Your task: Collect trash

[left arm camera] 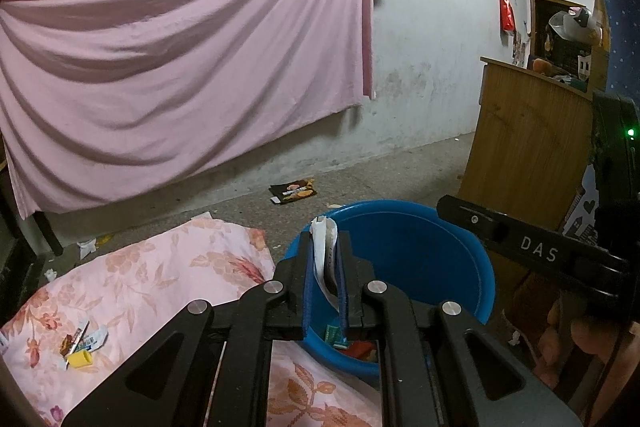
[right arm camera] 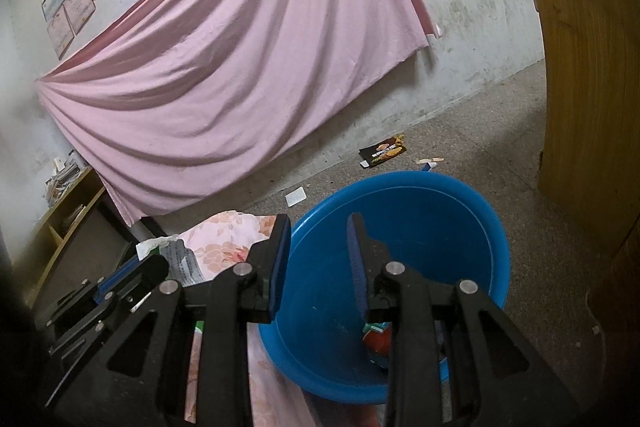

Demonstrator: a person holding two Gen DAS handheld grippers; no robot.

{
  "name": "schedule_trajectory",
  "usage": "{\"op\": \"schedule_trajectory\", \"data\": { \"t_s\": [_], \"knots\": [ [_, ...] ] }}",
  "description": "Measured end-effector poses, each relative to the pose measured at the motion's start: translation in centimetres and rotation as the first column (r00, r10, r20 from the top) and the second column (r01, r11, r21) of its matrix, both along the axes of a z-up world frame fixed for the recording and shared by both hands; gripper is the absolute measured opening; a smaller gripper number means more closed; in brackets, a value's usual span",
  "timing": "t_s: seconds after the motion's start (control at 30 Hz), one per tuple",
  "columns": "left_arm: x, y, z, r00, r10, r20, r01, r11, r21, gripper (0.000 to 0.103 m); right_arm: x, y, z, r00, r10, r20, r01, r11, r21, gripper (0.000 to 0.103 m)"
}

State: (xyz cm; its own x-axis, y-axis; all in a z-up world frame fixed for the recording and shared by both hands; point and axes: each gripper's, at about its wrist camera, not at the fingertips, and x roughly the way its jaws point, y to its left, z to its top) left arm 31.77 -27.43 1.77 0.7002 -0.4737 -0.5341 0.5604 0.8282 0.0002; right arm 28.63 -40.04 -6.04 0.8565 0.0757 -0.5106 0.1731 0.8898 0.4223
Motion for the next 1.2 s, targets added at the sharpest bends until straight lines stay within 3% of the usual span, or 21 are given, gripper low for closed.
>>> {"op": "schedule_trajectory", "data": {
  "t_s": [0.33, 0.63, 0.8, 1.13, 1.2],
  "knots": [
    [0.3, 1.5, 0.6, 0.999, 0.037, 0.001, -0.037, 0.999, -0.011, 0.009, 0.2, 0.4, 0.4, 1.000, 0.001, 0.009, -0.001, 1.000, -0.015, 0.057],
    [1.3, 7.3, 2.4, 0.982, 0.187, -0.022, -0.188, 0.981, -0.048, 0.009, 1.1, 3.7, 1.9, 0.998, 0.048, 0.050, -0.045, 0.997, -0.066, 0.064],
    [0.6, 11.5, 3.9, 0.966, 0.258, 0.014, -0.254, 0.960, -0.116, 0.039, 1.4, 6.0, 2.7, 0.992, 0.081, 0.095, -0.072, 0.993, -0.094, 0.072],
    [-0.4, 19.4, 5.5, 0.925, 0.376, 0.054, -0.360, 0.914, -0.190, 0.048, 2.2, 11.5, 4.0, 0.968, 0.153, 0.197, -0.121, 0.979, -0.167, 0.096],
    [-0.6, 20.9, 5.5, 0.913, 0.402, 0.069, -0.382, 0.902, -0.200, 0.055, 2.1, 12.9, 4.3, 0.958, 0.176, 0.225, -0.134, 0.973, -0.189, 0.100]
  ]
}}
